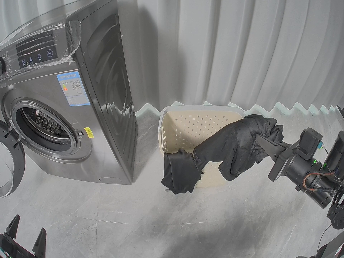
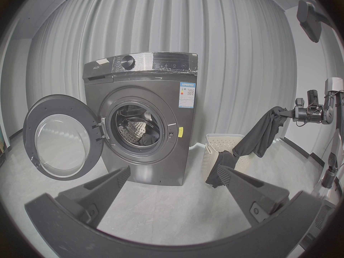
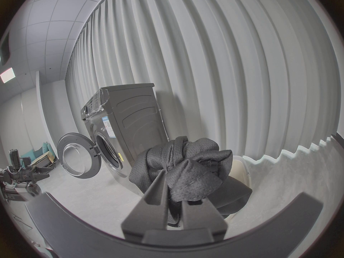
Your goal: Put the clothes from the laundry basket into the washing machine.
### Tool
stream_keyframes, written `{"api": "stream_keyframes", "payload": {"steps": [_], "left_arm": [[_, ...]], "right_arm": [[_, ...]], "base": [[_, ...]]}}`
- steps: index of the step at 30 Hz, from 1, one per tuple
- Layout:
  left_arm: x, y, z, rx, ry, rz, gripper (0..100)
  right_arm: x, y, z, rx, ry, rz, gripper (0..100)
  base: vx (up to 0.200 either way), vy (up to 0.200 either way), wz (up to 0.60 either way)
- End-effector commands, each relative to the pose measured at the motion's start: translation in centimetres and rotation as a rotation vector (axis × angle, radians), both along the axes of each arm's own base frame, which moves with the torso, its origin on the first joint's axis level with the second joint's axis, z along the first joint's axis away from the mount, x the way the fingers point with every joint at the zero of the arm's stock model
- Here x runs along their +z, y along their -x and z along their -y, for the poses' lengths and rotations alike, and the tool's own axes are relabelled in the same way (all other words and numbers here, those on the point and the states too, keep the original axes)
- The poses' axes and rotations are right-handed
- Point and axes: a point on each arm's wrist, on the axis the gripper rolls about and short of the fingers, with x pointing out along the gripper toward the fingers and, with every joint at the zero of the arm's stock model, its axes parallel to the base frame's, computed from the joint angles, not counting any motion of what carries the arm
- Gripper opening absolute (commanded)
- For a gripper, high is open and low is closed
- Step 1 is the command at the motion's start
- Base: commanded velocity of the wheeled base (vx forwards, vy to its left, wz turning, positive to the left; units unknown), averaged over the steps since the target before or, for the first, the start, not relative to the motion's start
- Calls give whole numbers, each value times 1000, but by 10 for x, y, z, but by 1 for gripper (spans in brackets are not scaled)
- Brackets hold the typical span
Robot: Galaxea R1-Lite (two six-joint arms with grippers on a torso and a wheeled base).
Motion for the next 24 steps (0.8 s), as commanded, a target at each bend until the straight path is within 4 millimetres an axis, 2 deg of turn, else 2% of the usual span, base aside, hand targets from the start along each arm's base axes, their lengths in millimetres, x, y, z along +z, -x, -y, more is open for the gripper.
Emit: {"api": "stream_keyframes", "payload": {"steps": [1,6,24], "left_arm": [[-4,0,0,1,1,0,100],[-4,0,0,1,1,0,100],[-4,0,0,1,1,0,100]], "right_arm": [[3,3,2,4,-12,13,0],[5,3,0,12,-21,22,0],[1,6,-2,28,-16,7,0]], "base": [[0,0,0],[0,0,0],[0,200,0]]}}
